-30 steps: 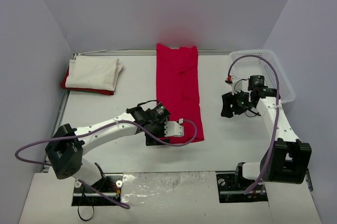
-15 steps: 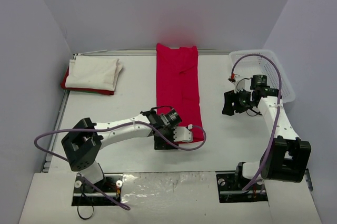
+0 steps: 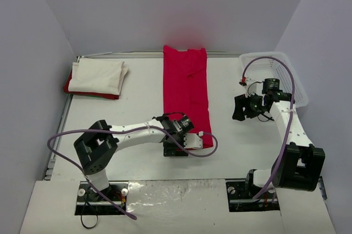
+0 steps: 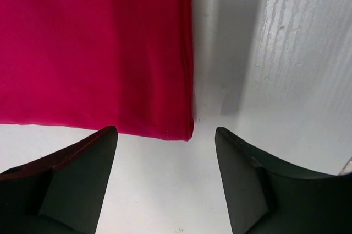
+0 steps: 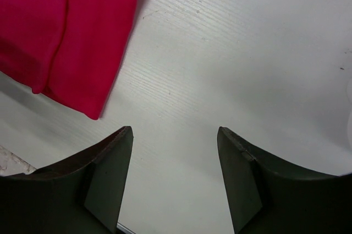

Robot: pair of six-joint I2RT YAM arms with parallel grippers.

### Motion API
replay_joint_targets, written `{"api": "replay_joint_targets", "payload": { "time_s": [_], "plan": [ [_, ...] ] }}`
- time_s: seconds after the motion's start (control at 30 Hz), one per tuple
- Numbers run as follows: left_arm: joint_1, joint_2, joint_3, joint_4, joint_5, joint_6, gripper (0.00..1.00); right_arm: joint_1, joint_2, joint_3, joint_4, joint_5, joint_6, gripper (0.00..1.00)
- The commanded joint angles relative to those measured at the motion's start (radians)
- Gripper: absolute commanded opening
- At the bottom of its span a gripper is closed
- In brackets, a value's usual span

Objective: Fold and stack the t-shirts
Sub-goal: Grab the bottom of the folded rectangular tshirt with both arms

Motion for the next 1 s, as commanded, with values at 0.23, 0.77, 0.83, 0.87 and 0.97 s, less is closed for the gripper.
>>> {"api": "replay_joint_targets", "payload": {
  "time_s": [0.23,0.77,0.83,0.87,0.97],
  "plan": [
    [-0.005,0.089,0.096,-0.065,-0.055,-0.028,0.5,-0.007,-0.038,-0.006,-0.002,0.005,-0.002,0.59],
    [-0.003,0.162,0.156,-0.109,-0.056,-0.046,0.04,-0.007,-0.05,-0.012,0.004,0.023,0.004,0.6],
    [0.002,0.154,0.155,-0.115,-0.032,-0.032,0.02,-0.006,-0.05,-0.012,0.003,0.018,0.002,0.6],
    [0.006,0.151,0.155,-0.121,-0.018,-0.026,0.02,-0.006,-0.052,-0.012,0.001,0.011,-0.001,0.6],
    [0.032,0.129,0.149,-0.137,0.036,-0.017,0.02,-0.006,-0.067,-0.009,0.0,-0.003,-0.013,0.61]
  ]
}}
